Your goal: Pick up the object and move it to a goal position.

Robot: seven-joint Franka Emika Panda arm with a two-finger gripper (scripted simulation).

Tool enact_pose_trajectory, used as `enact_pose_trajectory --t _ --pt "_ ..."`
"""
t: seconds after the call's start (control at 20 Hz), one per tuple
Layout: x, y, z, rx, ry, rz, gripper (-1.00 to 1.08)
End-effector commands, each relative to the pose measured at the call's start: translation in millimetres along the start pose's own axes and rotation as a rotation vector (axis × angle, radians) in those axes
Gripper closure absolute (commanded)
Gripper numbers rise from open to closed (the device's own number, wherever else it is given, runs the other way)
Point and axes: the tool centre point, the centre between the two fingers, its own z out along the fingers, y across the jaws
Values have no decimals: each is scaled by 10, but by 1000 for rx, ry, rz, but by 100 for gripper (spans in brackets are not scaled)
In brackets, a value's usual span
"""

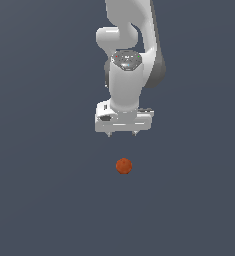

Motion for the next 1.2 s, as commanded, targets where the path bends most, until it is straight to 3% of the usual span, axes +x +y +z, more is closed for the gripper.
enact_pose_trajectory --t 0.0,0.6,1.15 --pt "0 0 0 0 0 0 -92" --pt "-6 -228 4 8 -5 -78 -92" --pt "94 -202 103 11 -7 12 -92"
